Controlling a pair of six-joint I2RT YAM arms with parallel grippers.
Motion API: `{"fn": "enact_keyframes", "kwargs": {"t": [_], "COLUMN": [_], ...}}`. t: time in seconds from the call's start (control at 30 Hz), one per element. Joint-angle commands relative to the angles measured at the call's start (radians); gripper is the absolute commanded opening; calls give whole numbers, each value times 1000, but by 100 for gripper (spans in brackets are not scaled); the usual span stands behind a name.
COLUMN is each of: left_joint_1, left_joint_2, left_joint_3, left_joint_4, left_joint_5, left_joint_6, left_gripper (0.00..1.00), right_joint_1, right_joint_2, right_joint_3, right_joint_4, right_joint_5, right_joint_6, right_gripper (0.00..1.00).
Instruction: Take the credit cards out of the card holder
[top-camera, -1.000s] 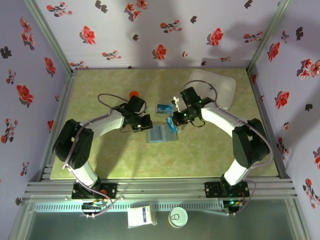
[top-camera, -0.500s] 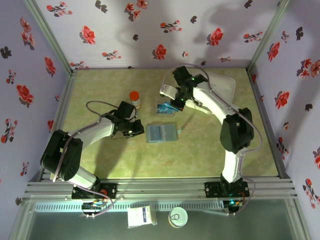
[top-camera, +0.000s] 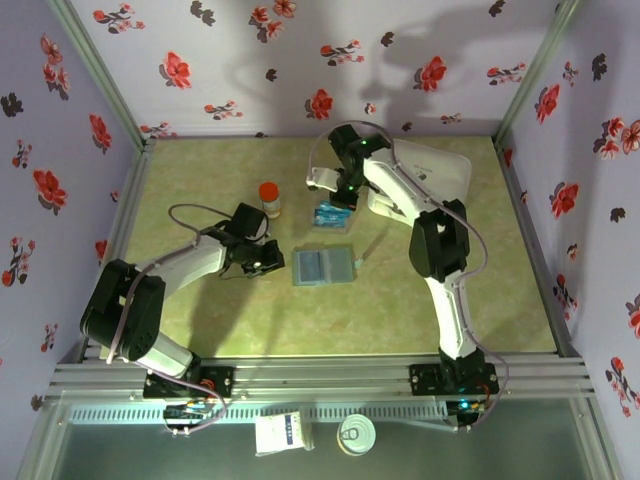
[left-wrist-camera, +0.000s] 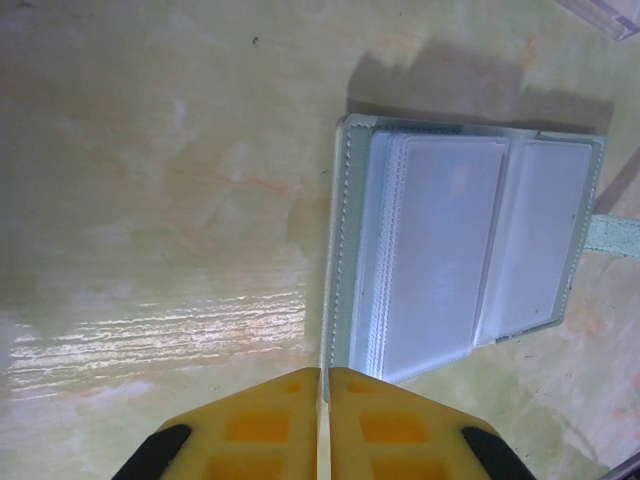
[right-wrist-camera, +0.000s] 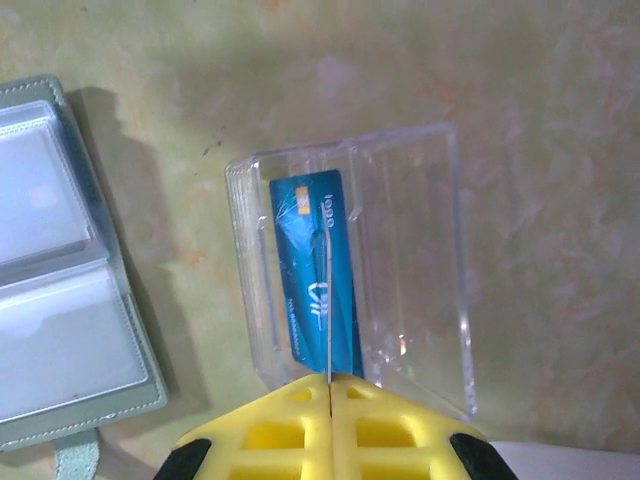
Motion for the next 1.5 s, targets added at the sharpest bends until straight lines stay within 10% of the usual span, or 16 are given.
{"fn": "enact_keyframes", "kwargs": {"t": [0.0, 0.33, 0.5, 0.8, 1.47], "left_joint_1": [13, 33, 34, 35, -101], "left_joint_2": [-1, -1, -14, -4, 141], "left_joint_3": [-2, -14, -18, -4, 100], "left_joint_4": [-27, -37, -44, -25, 15], "left_joint_5": [-3, -3, -9, 12, -1], "left_joint_6": [2, 11, 7, -2, 21], "left_gripper": [10, 10, 10, 9, 2], "right_joint_1": [9, 12, 7, 9, 60], "right_joint_2": [40, 90, 73, -91, -590], "right_joint_3": [66, 77, 74, -118, -930], "right_joint_4": [-51, -48, -8, 191, 721], "right_joint_5": [-7, -38, 13, 89, -74], "right_joint_6": [-41, -74, -47, 105, 1387], "right_gripper": [0, 0, 26, 24, 27]}}
